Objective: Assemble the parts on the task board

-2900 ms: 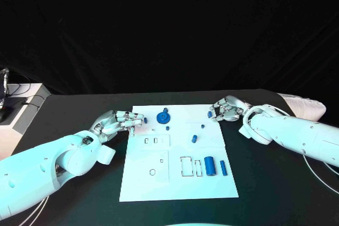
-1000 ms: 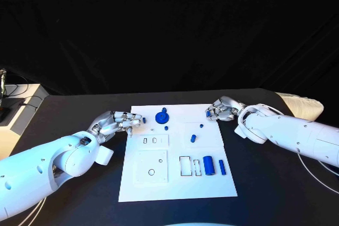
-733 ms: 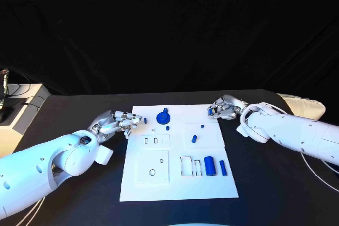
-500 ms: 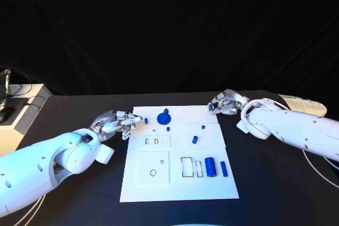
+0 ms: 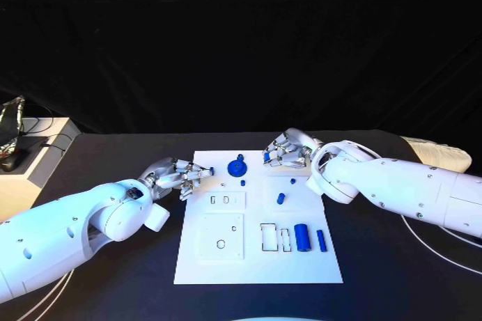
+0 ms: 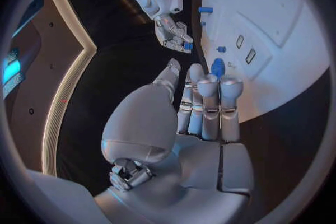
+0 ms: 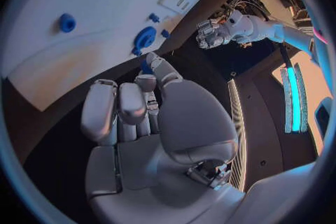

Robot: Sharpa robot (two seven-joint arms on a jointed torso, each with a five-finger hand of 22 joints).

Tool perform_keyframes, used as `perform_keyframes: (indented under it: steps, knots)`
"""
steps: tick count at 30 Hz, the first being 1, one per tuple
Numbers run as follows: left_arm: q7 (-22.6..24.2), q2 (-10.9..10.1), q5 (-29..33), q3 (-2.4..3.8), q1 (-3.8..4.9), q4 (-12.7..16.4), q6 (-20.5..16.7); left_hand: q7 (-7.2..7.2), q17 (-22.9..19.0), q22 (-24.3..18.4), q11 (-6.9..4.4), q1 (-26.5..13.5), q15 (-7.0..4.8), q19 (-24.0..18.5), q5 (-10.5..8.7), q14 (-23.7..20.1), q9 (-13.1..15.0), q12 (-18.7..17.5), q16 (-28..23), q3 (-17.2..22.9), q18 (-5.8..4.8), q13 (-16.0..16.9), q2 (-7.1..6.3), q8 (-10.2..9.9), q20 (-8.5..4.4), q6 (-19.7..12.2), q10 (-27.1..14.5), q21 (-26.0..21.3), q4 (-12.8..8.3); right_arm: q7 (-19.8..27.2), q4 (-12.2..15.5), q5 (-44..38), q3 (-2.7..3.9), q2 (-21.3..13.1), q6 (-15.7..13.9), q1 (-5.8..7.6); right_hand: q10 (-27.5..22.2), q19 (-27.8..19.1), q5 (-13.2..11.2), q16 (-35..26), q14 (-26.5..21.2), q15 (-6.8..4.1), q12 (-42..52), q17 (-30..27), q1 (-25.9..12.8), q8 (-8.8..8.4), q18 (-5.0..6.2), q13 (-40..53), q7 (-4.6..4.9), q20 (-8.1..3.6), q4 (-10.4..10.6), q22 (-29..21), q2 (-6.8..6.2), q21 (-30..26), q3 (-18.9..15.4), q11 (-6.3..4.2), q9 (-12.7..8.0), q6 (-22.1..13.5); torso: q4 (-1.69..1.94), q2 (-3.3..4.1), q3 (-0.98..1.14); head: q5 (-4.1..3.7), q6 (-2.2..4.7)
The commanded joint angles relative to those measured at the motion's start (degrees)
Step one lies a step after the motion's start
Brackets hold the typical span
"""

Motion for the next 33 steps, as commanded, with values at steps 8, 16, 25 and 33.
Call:
perform_keyframes:
  steps: [8,16,25,33]
  knots:
    - [-0.8,0.1,0.4,0.06,0.01,0.2,0.4,0.52,0.3,0.4,0.26,-0.1,0.29,0.2,0.03,0.5,-1.0,-0.6,-1.0,0.4,-0.36,0.4,-0.21,-1.1,0.16,-1.0,0.2,-0.1,0.0,-9.2,3.7,-8.1,-0.28,3.7,-3.2,-2.36,0.2,4.4,0.1,-0.2,0.2,-0.32,-0.3,-0.2,-0.5,0.02,-0.06,0.0,1.17,-0.33,-1.2,9.2,0.16,-0.4,0.7,-0.13,0.1,0.6,0.11,0.06,0.00,1.17,-0.30]
    - [-1.0,0.0,1.3,0.06,0.01,0.2,0.1,0.59,0.2,0.4,0.30,0.2,0.34,0.1,0.05,0.3,-1.6,-1.3,-2.3,0.5,-0.24,0.4,-0.41,-1.9,0.27,-0.6,0.2,-0.7,-0.3,-12.4,5.6,-11.6,-0.47,4.9,-2.7,-3.86,0.1,4.4,-0.2,-0.4,0.2,-0.29,-0.4,-0.4,-1.1,0.05,-0.03,0.0,1.21,-0.29,-1.3,9.1,-0.07,-0.4,0.9,-0.10,0.1,0.5,-0.03,0.08,0.00,1.68,-0.86]
    - [-0.9,0.0,1.8,0.06,0.01,0.1,0.4,0.82,-0.3,-0.1,0.46,0.1,0.45,-0.3,0.03,0.0,-1.9,-1.8,-3.4,0.3,-0.16,0.2,-0.61,-2.3,0.32,-1.0,0.2,-1.6,-0.4,-14.7,7.2,-15.3,-0.66,5.3,-3.3,-4.87,0.2,4.4,-0.2,-0.3,0.2,-0.28,-0.2,-0.4,-1.4,0.05,-0.03,0.0,1.20,-0.29,-1.2,9.2,-0.36,-0.3,0.8,-0.09,0.1,0.4,-0.04,0.08,0.06,1.79,-1.28]
    - [-1.0,0.0,1.9,0.06,0.00,0.1,0.9,0.84,-0.4,-0.2,0.50,0.1,0.49,-0.4,0.03,-0.2,-2.0,-1.9,-3.7,0.2,-0.11,0.2,-0.69,-2.4,0.36,-1.0,0.1,-1.9,-0.5,-15.2,7.9,-16.1,-0.73,5.5,-4.4,-5.48,0.3,4.4,-0.4,-0.3,0.3,-0.29,-0.2,-0.4,-2.1,0.07,-0.02,0.0,1.10,-0.30,-0.9,9.1,-1.05,-0.3,0.3,-0.11,0.1,0.5,-0.02,0.08,0.06,1.80,-1.67]
